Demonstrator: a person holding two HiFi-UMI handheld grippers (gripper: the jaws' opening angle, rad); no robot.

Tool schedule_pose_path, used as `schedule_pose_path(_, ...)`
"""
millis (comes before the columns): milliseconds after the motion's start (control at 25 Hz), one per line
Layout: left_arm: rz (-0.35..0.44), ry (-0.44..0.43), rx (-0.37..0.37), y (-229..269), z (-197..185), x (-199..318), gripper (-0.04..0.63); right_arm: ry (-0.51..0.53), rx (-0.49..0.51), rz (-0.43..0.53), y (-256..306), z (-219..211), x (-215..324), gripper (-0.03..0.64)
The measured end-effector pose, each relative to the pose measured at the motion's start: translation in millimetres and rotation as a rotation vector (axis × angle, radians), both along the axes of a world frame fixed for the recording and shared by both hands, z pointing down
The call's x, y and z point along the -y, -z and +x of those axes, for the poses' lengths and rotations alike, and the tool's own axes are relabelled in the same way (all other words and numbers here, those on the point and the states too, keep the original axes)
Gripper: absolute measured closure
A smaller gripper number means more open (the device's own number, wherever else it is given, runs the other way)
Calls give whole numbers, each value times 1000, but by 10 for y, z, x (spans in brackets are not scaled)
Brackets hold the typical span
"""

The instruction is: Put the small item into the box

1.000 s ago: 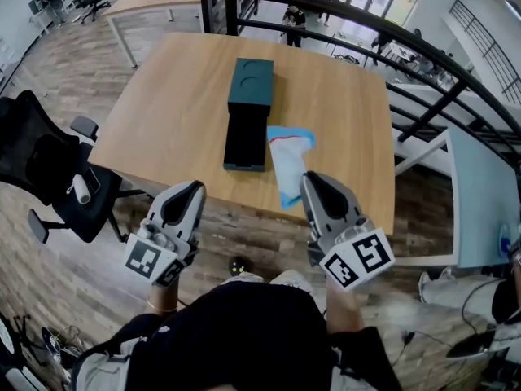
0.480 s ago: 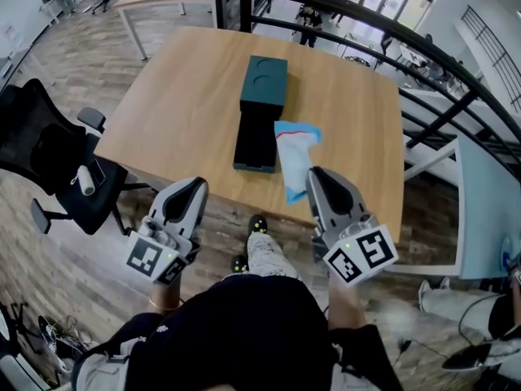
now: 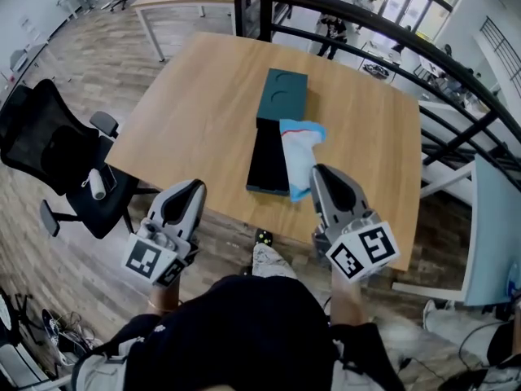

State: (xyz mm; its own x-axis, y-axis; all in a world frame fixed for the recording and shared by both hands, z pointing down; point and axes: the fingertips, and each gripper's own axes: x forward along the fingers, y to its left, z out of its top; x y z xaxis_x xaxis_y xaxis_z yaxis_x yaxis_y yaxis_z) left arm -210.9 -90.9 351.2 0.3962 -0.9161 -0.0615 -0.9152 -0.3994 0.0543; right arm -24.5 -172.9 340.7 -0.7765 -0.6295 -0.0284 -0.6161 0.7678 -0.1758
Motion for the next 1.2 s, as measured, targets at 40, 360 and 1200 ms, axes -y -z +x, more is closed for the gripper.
schedule_pose_path(40, -3, -4, 4, -11, 1, 71, 571, 1, 1, -4, -19, -11, 71, 586)
schedule_pose_path(360, -9, -11, 12, -26, -88, 544, 571, -6, -18, -28, -147, -120, 577, 586)
schedule_pose_path(1200, -45, -64, 23, -180, 92, 1384, 571, -19, -65, -114, -619, -50, 1215, 586)
